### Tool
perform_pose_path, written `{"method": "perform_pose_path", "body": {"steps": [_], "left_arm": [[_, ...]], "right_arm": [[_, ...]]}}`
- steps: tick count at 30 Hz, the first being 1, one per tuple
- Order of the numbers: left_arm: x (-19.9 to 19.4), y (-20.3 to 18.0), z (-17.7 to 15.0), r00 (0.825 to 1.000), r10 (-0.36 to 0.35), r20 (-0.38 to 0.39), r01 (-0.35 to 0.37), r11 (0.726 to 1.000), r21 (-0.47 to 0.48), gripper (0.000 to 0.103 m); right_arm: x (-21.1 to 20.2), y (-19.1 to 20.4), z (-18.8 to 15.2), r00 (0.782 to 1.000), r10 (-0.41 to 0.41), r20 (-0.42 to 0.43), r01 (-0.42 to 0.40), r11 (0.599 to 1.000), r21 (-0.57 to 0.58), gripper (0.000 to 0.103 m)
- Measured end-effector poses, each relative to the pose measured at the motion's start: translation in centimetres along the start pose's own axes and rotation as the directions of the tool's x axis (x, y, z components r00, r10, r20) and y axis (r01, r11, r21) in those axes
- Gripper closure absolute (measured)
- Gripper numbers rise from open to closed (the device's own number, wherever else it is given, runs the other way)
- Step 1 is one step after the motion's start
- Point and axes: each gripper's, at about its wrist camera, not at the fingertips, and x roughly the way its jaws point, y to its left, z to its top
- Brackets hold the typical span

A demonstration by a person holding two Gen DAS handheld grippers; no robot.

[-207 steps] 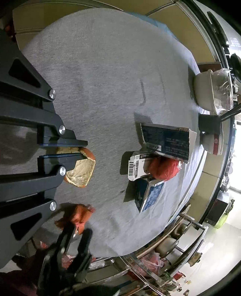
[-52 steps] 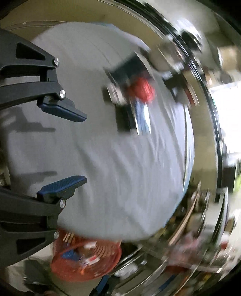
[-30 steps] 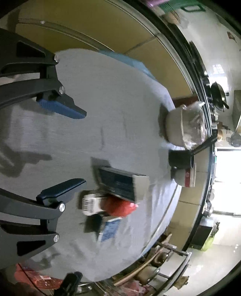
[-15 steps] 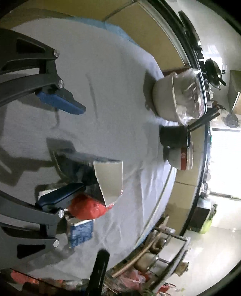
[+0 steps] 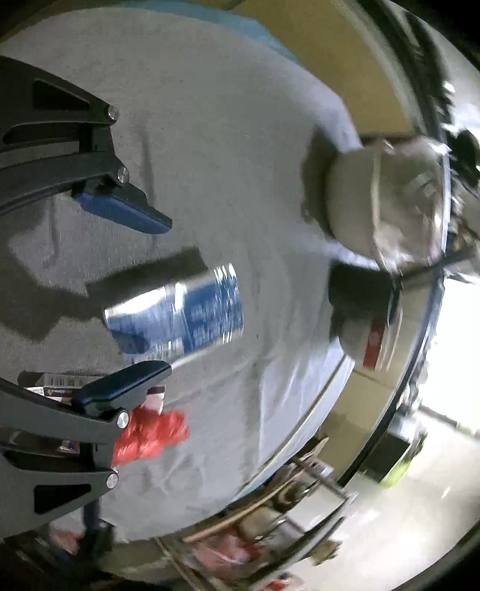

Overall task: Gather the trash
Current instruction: 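Return both tools to the table and grasp the blue foil blister pack with the right tool, then grasp the blue-and-white medicine box with the left tool while the right tool holds the blister pack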

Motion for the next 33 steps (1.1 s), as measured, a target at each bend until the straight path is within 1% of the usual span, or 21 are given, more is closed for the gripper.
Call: {"method": "perform_pose_path", "body": {"steps": [2, 5, 7, 9, 11, 12, 14, 15, 17, 18, 19, 20, 21, 25, 28, 30, 33], "left_arm": [[-0.1, 0.5, 0.2, 1.000, -0.015, -0.016, 0.014, 0.999, -0.033, 0.031], [0.0, 0.2, 0.6, 0.999, -0.027, -0.040, 0.025, 0.998, -0.050, 0.031], [0.3, -0.4, 0.9, 0.998, -0.017, -0.062, 0.014, 0.999, -0.053, 0.031], [0.8, -1.0, 1.3, 0.996, -0.006, -0.094, 0.000, 0.998, -0.062, 0.031], [1.4, -1.7, 1.9, 0.993, 0.019, -0.118, -0.028, 0.997, -0.069, 0.031], [2.0, -2.3, 2.3, 0.989, 0.050, -0.137, -0.059, 0.996, -0.062, 0.031], [2.6, -2.9, 2.7, 0.985, 0.077, -0.157, -0.086, 0.995, -0.053, 0.031], [3.3, -3.3, 3.0, 0.979, 0.102, -0.178, -0.112, 0.993, -0.048, 0.031], [4.0, -3.5, 3.1, 0.973, 0.119, -0.198, -0.130, 0.991, -0.044, 0.031], [4.4, -3.7, 3.1, 0.970, 0.129, -0.207, -0.141, 0.989, -0.042, 0.035], [4.7, -3.7, 3.0, 0.966, 0.140, -0.217, -0.152, 0.987, -0.040, 0.044], [5.0, -3.7, 2.9, 0.963, 0.143, -0.230, -0.157, 0.987, -0.042, 0.044], [4.9, -3.6, 2.7, 0.966, 0.136, -0.221, -0.152, 0.987, -0.057, 0.045], [4.3, -3.2, 2.1, 0.965, 0.145, -0.218, -0.166, 0.983, -0.079, 0.045], [2.2, -3.1, 1.2, 0.971, 0.144, -0.192, -0.164, 0.982, -0.093, 0.045], [0.7, -3.4, 0.8, 0.973, 0.156, -0.169, -0.173, 0.981, -0.090, 0.045], [-3.0, -4.5, -0.8, 0.976, 0.189, -0.110, -0.197, 0.978, -0.063, 0.045]], "right_arm": [[0.3, 1.0, -0.4, 0.999, -0.050, -0.021, 0.049, 0.997, -0.055, 0.035], [0.9, 1.5, -0.6, 0.996, -0.083, -0.019, 0.081, 0.994, -0.072, 0.031], [1.6, 1.8, -0.6, 0.987, -0.161, -0.025, 0.158, 0.983, -0.089, 0.031], [2.1, 2.1, -0.7, 0.977, -0.210, -0.024, 0.207, 0.973, -0.102, 0.032], [2.5, 2.3, -1.1, 0.964, -0.264, -0.010, 0.261, 0.957, -0.128, 0.039], [2.3, 2.5, -1.3, 0.961, -0.276, 0.008, 0.274, 0.952, -0.134, 0.039], [1.9, 2.6, -1.8, 0.956, -0.290, 0.029, 0.292, 0.948, -0.128, 0.040], [1.8, 2.7, -1.9, 0.955, -0.296, 0.035, 0.298, 0.947, -0.124, 0.041], [1.2, 2.5, -2.4, 0.955, -0.295, 0.043, 0.298, 0.950, -0.093, 0.041], [0.9, 2.5, -2.5, 0.955, -0.292, 0.046, 0.295, 0.952, -0.080, 0.041], [0.3, 2.3, -2.9, 0.957, -0.285, 0.055, 0.288, 0.956, -0.062, 0.041], [-0.4, 2.2, -3.3, 0.958, -0.278, 0.063, 0.281, 0.959, -0.041, 0.041], [-0.7, 2.2, -3.6, 0.959, -0.275, 0.069, 0.278, 0.960, -0.032, 0.041], [-2.9, 2.1, -4.6, 0.955, -0.276, 0.110, 0.276, 0.961, 0.018, 0.041], [-4.7, 2.0, -5.2, 0.950, -0.272, 0.151, 0.265, 0.962, 0.065, 0.041], [-5.9, 2.0, -5.7, 0.945, -0.271, 0.181, 0.257, 0.961, 0.096, 0.041], [-7.4, 2.1, -6.5, 0.940, -0.266, 0.214, 0.240, 0.961, 0.141, 0.041]]}}
